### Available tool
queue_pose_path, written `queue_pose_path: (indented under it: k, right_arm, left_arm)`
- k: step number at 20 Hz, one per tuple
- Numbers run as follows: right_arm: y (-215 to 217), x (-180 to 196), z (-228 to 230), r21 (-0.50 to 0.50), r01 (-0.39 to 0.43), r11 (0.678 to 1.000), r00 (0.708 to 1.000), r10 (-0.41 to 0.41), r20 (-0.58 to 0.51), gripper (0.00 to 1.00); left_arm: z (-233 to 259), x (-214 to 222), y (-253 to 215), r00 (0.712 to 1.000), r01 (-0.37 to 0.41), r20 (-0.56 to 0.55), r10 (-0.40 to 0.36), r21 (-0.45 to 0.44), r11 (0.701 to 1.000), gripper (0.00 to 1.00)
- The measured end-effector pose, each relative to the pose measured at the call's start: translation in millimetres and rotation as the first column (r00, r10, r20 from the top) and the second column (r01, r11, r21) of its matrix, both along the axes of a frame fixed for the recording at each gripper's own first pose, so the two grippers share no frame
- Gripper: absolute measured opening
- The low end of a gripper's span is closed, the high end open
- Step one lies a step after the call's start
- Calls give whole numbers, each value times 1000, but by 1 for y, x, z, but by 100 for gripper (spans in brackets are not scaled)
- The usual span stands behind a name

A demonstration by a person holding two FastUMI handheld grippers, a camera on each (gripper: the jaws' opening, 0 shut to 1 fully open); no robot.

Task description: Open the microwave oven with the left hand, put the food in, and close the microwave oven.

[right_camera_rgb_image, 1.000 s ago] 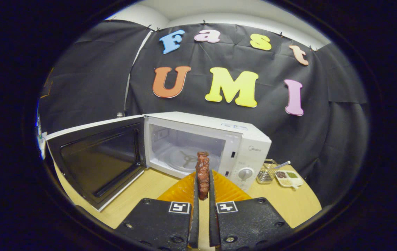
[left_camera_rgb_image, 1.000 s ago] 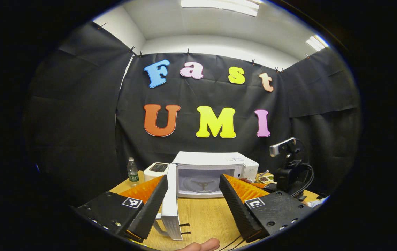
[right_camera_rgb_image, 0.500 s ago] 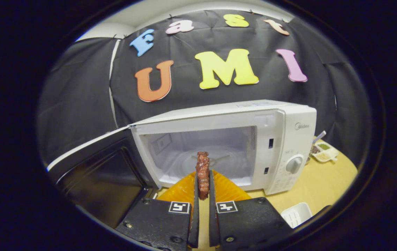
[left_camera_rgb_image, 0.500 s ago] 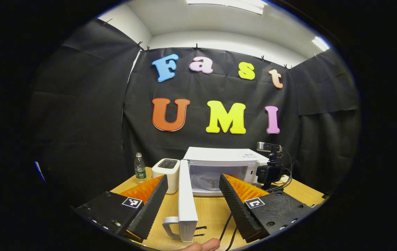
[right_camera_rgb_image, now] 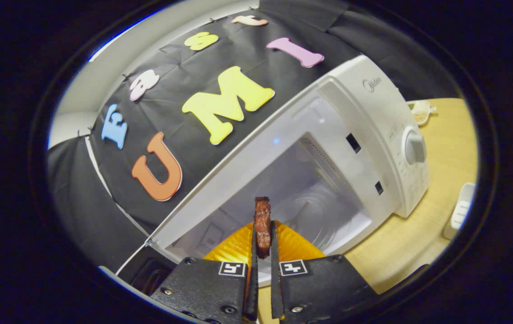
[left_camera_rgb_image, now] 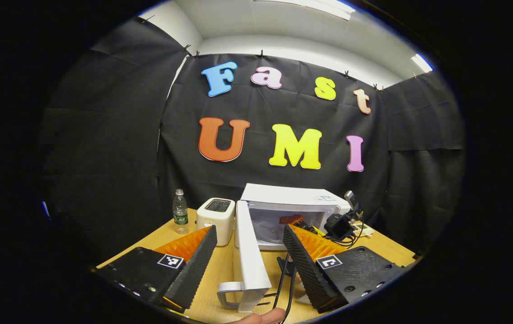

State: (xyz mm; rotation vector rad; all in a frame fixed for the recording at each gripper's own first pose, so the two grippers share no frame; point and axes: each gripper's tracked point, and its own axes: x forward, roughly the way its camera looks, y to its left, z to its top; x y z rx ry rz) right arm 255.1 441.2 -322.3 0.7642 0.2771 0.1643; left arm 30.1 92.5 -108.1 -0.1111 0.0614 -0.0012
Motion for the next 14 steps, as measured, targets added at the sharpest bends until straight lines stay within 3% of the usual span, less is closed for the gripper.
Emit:
queue_pose_path:
  k: [4,8,11,14]
  right_arm:
    - [23,32,-33,137,74,988,990,-56,-132,14]
    - [37,42,-57,184,106,977,979,-70,-193,14]
    - [39,44,-55,164,111,980,979,-79,-187,16]
    - [37,46,-58,66,133,989,976,-119,-181,18]
  left_arm:
    - [-10,6,5,1000,5,-23,-6,-33,999,91]
    - [-18,6,10,999,-2,-50,1,-26,1000,91]
    - [-21,3,16,999,-12,-49,11,-30,999,91]
    - [-23,3,18,998,-10,-56,7,-50,999,91]
